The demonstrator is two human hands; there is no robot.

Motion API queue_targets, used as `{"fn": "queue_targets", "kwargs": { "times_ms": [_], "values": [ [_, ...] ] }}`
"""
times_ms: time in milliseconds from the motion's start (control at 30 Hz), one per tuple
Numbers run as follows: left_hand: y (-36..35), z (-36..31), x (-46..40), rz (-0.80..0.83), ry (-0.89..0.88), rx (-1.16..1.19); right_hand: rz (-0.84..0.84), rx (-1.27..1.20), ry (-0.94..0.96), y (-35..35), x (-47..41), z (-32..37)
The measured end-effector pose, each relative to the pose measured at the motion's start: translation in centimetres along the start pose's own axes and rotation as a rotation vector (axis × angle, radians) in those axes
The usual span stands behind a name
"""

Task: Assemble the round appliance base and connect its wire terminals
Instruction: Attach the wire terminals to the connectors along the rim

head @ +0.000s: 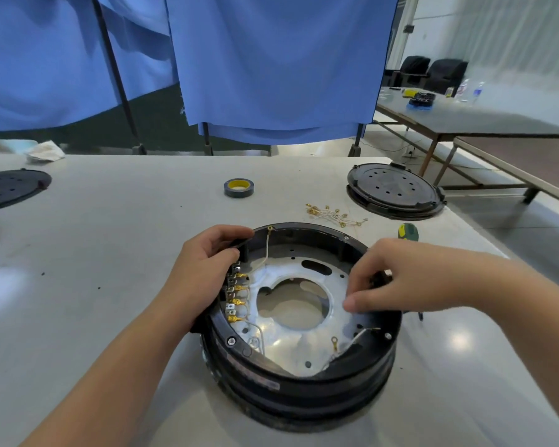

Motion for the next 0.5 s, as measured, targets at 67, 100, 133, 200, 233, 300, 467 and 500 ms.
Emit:
{"fn": "queue_targets", "kwargs": {
  "times_ms": [67,100,133,200,233,300,467,500],
  "values": [
    [0.0,0.0,0.0,-0.003,0.004,-0.009,0.118,0.065,-0.05,-0.8,0.5,0.1],
    [0.1,0.0,0.0,-0.005,0.007,-0.015,0.163,0.093,-0.073,-1.0,0.7,0.2],
    [0.1,0.0,0.0,-0.004,0.009,-0.021,0.197,0.109,-0.09,-1.2,0.8,0.2],
    [0.1,0.0,0.1,0.0,0.011,-0.031,0.246,0.106,-0.084,-1.4,0.9,0.6],
    [0.2,0.0,0.1,0.001,0.01,-0.032,0.261,0.097,-0.067,-1.4,1.0,0.8],
    [0.2,0.0,0.1,0.001,0.011,-0.031,0.256,0.075,-0.018,-1.3,0.9,1.0],
    [-0.2,-0.9,0.4,0.02,-0.018,-0.061,-0.08,-0.125,0.088,1.2,0.5,1.2],
    [-0.3,-1.3,0.5,0.028,-0.031,-0.082,-0.163,-0.17,0.123,1.6,0.4,1.2]
  ]
}}
Point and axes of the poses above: each hand's wrist, its own x-axis away from the middle knuckle, its own y-axis out of the back of the hand, z = x × y, the point moved 9 cm from there along -x, towards the middle knuckle, and after that the axes turned 7 degrees about z, right-handed, at the moved point
